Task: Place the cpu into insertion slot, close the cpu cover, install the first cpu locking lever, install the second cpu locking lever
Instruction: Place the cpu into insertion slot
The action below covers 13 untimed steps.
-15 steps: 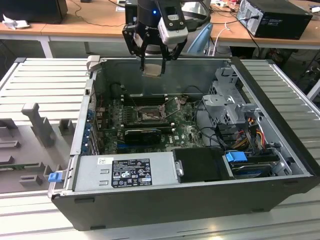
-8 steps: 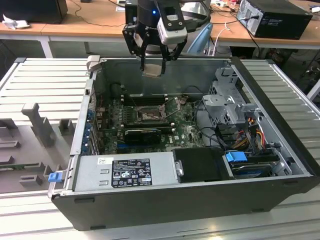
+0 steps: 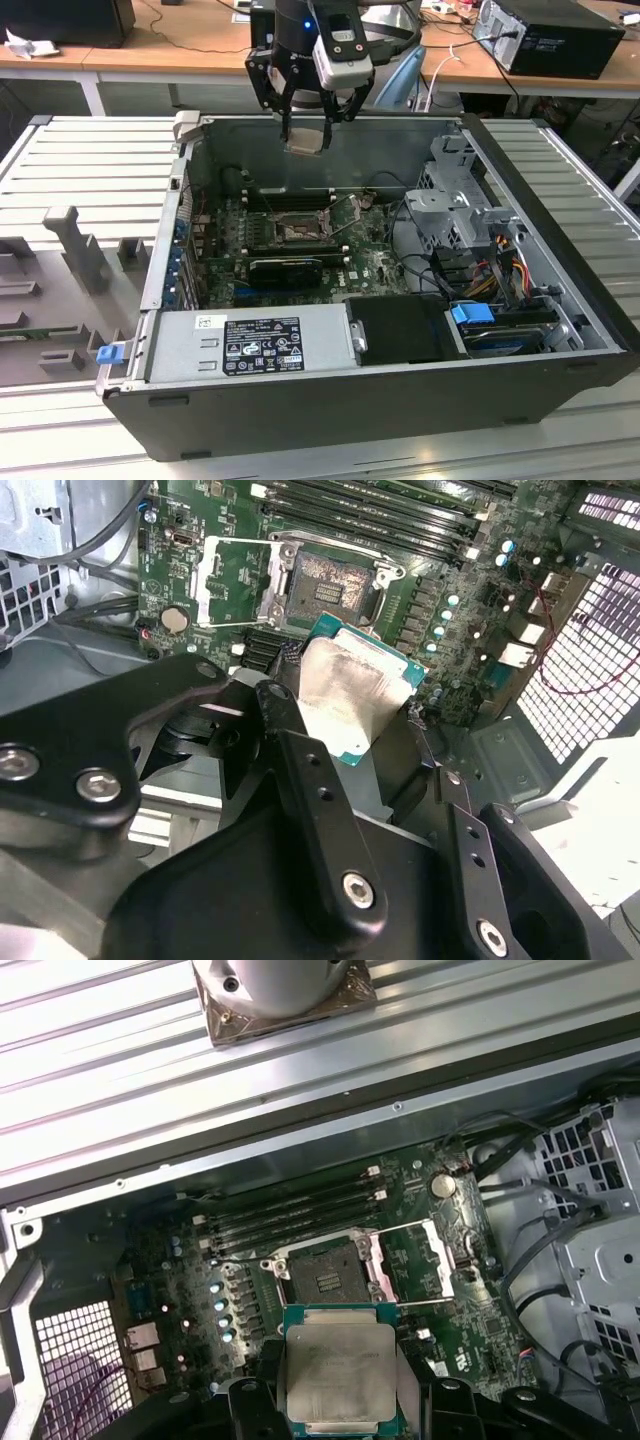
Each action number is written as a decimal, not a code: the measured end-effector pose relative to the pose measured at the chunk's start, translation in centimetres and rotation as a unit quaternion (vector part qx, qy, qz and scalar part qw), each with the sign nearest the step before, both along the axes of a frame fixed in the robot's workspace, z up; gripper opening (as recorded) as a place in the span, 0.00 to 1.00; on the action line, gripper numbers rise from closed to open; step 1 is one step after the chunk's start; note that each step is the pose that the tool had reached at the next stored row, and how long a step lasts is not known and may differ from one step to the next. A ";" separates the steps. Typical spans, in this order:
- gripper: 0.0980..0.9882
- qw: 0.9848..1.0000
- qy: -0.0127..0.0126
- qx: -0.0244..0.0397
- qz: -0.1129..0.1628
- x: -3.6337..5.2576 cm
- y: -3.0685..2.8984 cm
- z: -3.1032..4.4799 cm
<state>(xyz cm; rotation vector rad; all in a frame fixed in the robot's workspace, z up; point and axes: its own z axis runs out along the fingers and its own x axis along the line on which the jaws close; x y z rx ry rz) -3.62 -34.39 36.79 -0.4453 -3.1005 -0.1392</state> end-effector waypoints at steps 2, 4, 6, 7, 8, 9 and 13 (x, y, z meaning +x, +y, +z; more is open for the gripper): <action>0.48 1.000 0.000 0.000 -0.004 0.00 0.00 -0.01; 0.48 1.000 0.000 0.000 -0.007 0.00 0.00 -0.02; 0.48 1.000 0.000 0.000 -0.010 0.00 0.00 -0.03; 0.48 1.000 0.000 0.000 -0.011 0.00 0.00 -0.03; 0.48 1.000 0.000 0.000 -0.012 0.00 0.00 -0.04; 0.48 1.000 0.000 0.000 -0.013 0.00 0.00 -0.04; 0.48 1.000 0.000 0.000 -0.020 0.00 0.00 -0.06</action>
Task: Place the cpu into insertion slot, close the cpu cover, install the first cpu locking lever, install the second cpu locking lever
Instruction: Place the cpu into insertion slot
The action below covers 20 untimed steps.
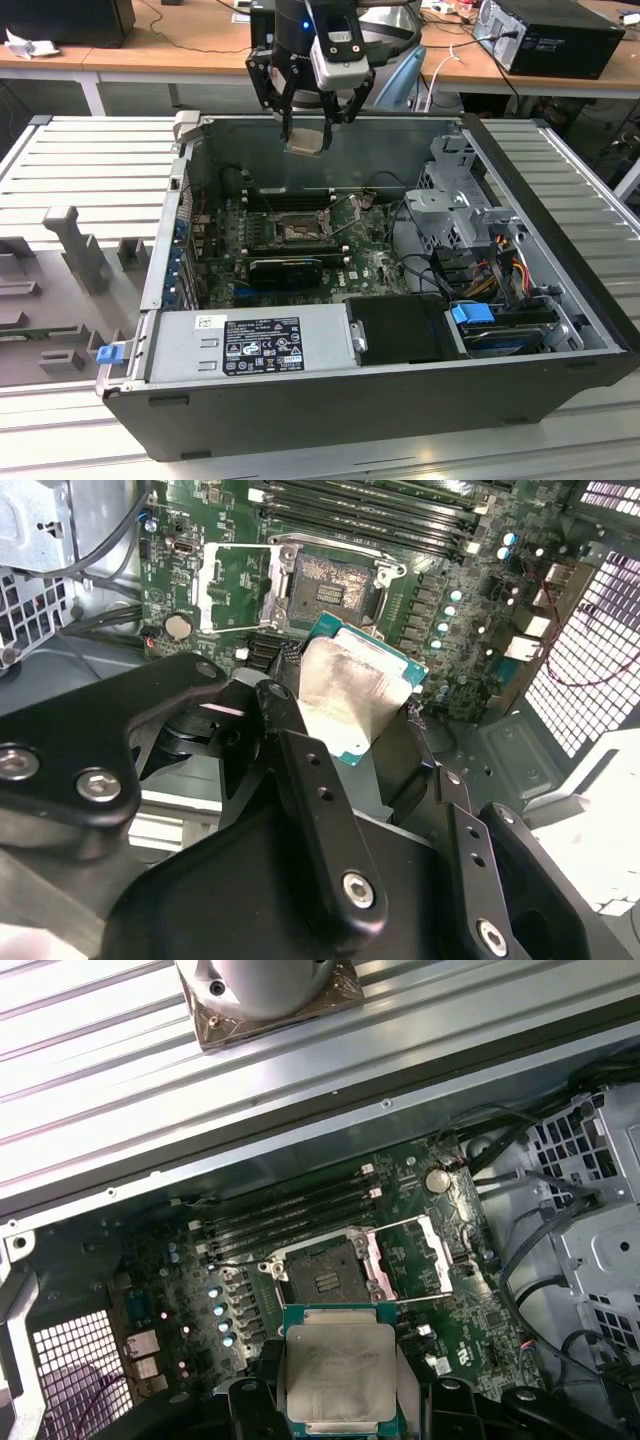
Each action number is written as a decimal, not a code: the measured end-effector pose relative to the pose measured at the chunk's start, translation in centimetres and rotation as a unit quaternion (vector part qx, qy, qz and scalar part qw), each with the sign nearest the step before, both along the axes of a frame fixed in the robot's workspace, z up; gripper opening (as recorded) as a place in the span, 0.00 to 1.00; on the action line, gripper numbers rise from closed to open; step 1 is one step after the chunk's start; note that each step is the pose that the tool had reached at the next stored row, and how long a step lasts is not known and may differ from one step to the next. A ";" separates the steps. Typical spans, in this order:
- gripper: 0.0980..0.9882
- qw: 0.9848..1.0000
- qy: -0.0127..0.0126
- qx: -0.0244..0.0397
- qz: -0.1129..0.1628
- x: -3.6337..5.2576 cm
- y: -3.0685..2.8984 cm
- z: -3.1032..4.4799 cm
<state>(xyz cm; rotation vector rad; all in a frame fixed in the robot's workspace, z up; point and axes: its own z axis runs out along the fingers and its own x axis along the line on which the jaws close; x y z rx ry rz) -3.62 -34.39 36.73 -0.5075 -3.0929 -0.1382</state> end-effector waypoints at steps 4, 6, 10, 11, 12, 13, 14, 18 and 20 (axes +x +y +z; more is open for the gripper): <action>0.48 1.000 0.000 0.000 -0.007 0.00 0.00 -0.01; 0.48 1.000 0.000 0.000 -0.010 0.00 0.00 -0.01; 0.48 1.000 0.000 0.000 -0.020 0.00 0.00 -0.01; 0.48 1.000 0.000 0.000 -0.023 0.00 0.00 -0.01; 0.48 1.000 0.000 0.000 -0.024 0.00 0.00 -0.01; 0.48 1.000 0.000 0.000 -0.025 0.00 0.00 -0.01; 0.48 1.000 0.000 0.000 -0.028 0.00 0.00 -0.01; 0.48 0.999 0.000 0.000 -0.035 0.00 0.00 -0.01; 0.48 0.999 0.000 0.000 -0.039 0.00 0.00 -0.01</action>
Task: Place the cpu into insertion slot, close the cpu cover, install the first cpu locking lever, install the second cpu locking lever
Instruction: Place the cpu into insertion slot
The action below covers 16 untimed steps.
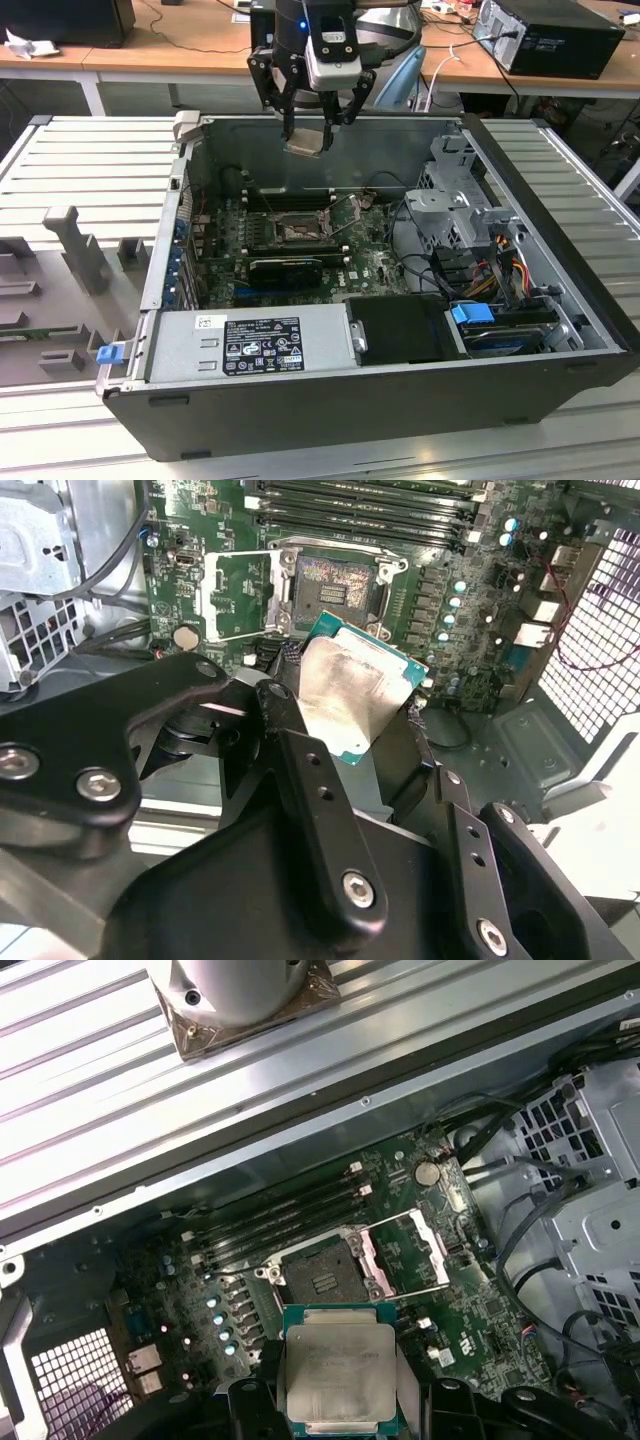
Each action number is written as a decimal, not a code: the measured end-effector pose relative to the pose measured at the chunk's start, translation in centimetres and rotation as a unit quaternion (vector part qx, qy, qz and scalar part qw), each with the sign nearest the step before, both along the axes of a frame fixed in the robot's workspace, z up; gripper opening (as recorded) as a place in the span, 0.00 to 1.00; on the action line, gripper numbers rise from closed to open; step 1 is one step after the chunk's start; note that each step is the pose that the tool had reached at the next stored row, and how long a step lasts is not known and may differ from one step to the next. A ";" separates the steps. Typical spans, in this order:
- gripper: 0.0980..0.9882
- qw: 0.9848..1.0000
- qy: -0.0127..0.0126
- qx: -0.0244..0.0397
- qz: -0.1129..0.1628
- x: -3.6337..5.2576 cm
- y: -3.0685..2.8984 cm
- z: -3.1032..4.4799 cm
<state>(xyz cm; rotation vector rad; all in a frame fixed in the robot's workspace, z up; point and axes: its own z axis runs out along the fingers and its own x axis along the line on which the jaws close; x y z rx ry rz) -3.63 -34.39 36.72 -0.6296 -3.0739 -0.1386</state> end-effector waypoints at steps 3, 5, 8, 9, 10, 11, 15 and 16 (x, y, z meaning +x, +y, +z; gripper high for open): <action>0.48 1.000 0.000 0.000 -0.007 0.00 0.00 0.00; 0.48 1.000 0.000 0.000 -0.010 0.00 0.00 0.00; 0.48 1.000 0.000 0.000 -0.018 0.00 0.00 -0.01; 0.48 1.000 0.000 0.000 -0.021 0.00 0.00 -0.02; 0.48 1.000 0.000 0.000 -0.023 0.00 0.00 -0.02; 0.48 1.000 0.000 0.000 -0.025 0.00 0.00 -0.02; 0.48 0.999 0.000 0.000 -0.036 0.00 0.00 -0.05; 0.48 0.999 0.000 0.000 -0.039 0.00 0.00 -0.05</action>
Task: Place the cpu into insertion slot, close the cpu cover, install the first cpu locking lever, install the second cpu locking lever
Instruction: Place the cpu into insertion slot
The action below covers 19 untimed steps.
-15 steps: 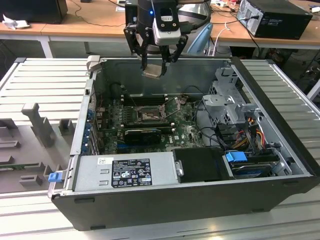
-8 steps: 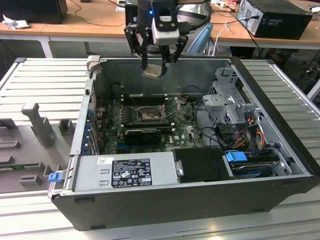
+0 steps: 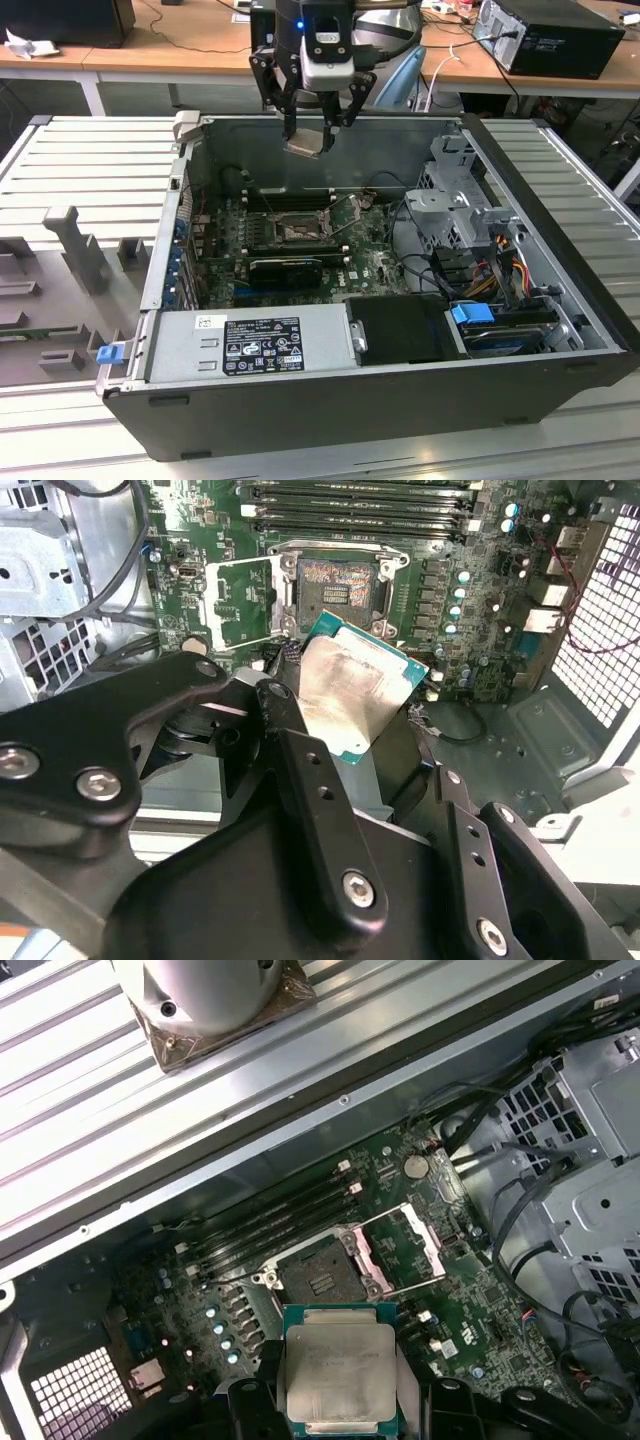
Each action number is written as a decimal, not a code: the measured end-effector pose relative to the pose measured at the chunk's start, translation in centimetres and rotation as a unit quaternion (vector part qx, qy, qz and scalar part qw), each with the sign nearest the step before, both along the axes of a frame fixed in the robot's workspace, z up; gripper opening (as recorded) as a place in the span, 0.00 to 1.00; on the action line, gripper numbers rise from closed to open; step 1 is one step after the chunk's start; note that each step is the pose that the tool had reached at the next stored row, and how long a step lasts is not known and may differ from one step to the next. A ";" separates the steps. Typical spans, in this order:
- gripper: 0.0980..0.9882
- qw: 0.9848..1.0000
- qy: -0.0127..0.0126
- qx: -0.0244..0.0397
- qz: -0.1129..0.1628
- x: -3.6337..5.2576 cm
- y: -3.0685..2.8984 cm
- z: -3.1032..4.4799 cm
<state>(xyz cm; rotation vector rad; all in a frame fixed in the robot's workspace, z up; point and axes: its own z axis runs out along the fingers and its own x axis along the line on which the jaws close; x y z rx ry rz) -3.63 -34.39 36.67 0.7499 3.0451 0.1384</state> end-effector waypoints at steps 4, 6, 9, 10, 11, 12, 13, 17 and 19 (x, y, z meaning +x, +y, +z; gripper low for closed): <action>0.48 1.000 0.000 0.000 -0.007 0.00 0.00 -0.01; 0.48 1.000 0.000 0.000 -0.019 0.00 0.00 -0.03; 0.48 0.999 0.000 0.000 -0.045 0.00 0.00 -0.09; 0.48 0.999 0.000 0.000 -0.049 0.00 0.00 -0.10; 0.48 0.999 0.000 0.000 -0.050 0.00 0.00 -0.10; 0.48 0.999 0.000 0.000 -0.051 0.00 0.00 -0.11; 0.48 0.999 0.000 0.000 -0.052 0.00 0.00 -0.11; 0.48 0.998 0.000 0.000 -0.057 0.00 0.00 -0.12; 0.48 0.998 0.000 0.000 -0.059 0.00 0.00 -0.13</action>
